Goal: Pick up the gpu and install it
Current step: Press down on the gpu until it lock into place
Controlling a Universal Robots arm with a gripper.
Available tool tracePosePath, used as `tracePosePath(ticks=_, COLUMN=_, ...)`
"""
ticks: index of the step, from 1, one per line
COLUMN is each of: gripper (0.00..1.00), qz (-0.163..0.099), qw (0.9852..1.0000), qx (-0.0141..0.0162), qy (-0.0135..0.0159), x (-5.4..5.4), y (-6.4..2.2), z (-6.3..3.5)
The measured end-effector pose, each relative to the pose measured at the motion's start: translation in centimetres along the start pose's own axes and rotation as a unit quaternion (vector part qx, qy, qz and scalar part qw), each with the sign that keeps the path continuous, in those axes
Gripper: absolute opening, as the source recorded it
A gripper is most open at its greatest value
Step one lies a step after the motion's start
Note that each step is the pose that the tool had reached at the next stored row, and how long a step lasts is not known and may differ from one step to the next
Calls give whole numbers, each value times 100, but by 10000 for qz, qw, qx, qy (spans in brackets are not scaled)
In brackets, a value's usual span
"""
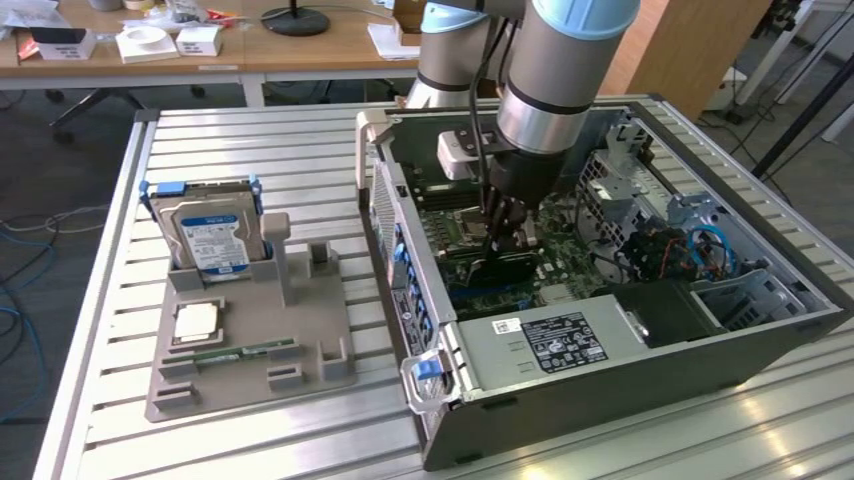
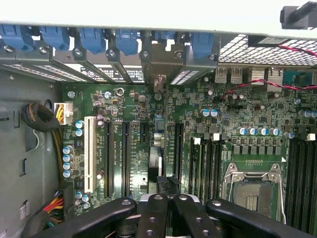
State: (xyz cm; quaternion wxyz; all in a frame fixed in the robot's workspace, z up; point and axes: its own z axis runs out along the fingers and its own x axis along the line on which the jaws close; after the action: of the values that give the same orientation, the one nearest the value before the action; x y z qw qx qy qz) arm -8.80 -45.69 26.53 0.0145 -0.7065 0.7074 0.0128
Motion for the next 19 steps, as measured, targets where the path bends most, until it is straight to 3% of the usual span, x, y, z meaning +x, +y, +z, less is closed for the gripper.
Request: tracePosePath(ticks=19, gripper=10, qz=-1, qw=10000, qx=1, qy=-1, x=1, y=8, z=19)
